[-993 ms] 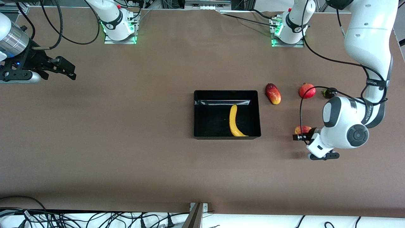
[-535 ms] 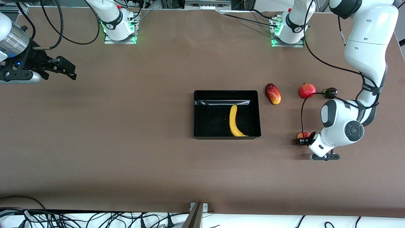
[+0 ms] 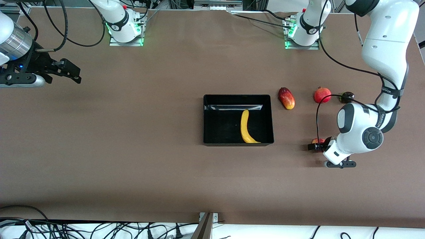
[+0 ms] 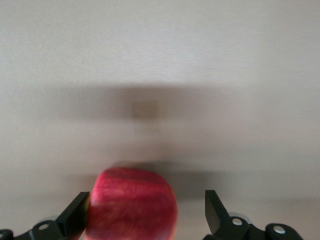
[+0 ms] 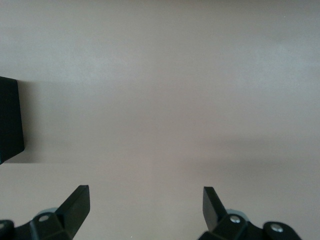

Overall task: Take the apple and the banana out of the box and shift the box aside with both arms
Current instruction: 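Move the left gripper back into the tray and grasp the banana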

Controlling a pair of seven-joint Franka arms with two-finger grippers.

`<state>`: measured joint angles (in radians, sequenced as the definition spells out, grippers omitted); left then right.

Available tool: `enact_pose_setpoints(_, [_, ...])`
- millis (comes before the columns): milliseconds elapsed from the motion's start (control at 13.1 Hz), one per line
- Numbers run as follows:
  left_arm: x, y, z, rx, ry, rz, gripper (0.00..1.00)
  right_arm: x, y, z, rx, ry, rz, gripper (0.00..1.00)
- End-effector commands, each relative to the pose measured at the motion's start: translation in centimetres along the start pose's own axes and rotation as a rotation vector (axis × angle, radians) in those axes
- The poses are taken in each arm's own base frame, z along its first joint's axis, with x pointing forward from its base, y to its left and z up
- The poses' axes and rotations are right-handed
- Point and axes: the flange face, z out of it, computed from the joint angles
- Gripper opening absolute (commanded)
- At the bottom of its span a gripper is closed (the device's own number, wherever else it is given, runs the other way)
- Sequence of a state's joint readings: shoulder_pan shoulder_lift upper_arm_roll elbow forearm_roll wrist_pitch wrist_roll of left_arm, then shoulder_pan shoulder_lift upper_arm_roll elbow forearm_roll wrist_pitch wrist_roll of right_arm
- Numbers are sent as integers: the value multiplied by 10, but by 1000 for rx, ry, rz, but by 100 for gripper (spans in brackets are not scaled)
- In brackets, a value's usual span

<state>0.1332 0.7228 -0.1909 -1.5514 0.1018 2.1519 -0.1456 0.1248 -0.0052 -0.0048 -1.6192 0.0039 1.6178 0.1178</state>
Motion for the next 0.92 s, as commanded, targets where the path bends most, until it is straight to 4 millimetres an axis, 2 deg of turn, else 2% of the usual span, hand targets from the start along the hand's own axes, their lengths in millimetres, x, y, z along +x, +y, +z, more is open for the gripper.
enact_pose_setpoints(0, [-19,74,-80,15,-10,-119,100,-1,-2,-3,14,-8,-14,100])
enact_pose_setpoints(153, [-43,152,-95,-16,-24,-135,100,0,0,-2,13,-10,-10,100])
enact_pose_setpoints(305, [-59,206,-95,-32,-30,-226,100,1,-1,-2,14,-7,-10,100])
enact_pose_setpoints(458, [-76,249,-79,-27,-47,-268,100,6,1,3,14,-4,-5,100])
enact_pose_setpoints(611, [-90,281,-61,-40,-62,-288,100,7,4,3,14,-4,0,100])
enact_pose_setpoints(840, [-98,317,-21,-73,-35,-337,100,5,1,4,14,-7,-5,100])
